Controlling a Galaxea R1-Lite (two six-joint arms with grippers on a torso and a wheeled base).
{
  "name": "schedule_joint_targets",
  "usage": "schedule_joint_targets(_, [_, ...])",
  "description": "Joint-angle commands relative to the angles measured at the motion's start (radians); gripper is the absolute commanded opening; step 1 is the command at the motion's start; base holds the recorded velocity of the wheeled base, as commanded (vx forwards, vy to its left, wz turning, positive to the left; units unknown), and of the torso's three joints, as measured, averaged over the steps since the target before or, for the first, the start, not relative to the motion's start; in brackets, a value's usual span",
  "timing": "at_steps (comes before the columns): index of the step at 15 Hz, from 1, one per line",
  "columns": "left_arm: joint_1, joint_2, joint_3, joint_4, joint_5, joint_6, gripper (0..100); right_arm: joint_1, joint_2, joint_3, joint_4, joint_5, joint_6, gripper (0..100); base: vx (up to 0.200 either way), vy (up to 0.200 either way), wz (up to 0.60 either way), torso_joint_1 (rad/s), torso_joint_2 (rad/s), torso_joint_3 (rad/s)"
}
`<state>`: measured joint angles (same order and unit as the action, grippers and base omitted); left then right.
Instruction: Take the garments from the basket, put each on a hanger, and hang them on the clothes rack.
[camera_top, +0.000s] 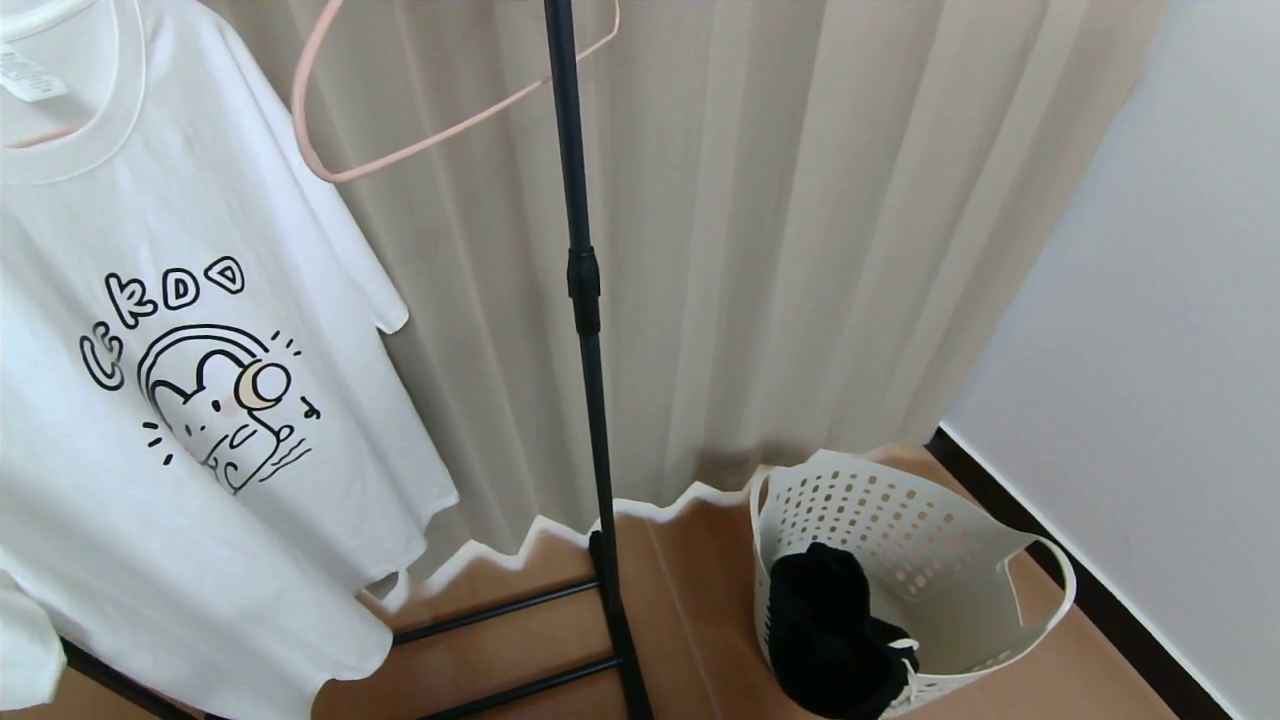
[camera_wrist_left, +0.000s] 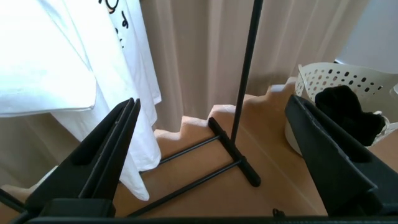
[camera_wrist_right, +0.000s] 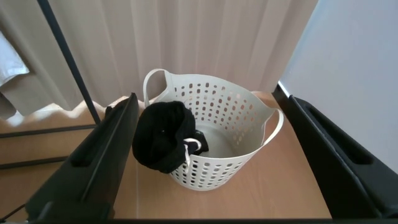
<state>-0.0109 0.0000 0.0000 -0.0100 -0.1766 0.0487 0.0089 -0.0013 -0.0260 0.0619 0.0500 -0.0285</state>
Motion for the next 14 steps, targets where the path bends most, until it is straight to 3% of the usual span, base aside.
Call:
schedule_joint_targets(1, [0.0, 0.002, 0.0, -0.001, 0.0, -0.001, 100, 0.0, 0.001, 0.0, -0.001, 0.001, -0.001, 100, 0.0, 0.0, 0.0, 0.002, 0.01, -0.198])
schedule_joint_targets(14, [0.0, 0.002, 0.0, -0.001, 0.008, -0.006, 100, 0.0, 0.001, 0.0, -0.005, -0.001, -0.001, 100, 0.0, 0.0, 0.0, 0.003, 0.0, -0.165])
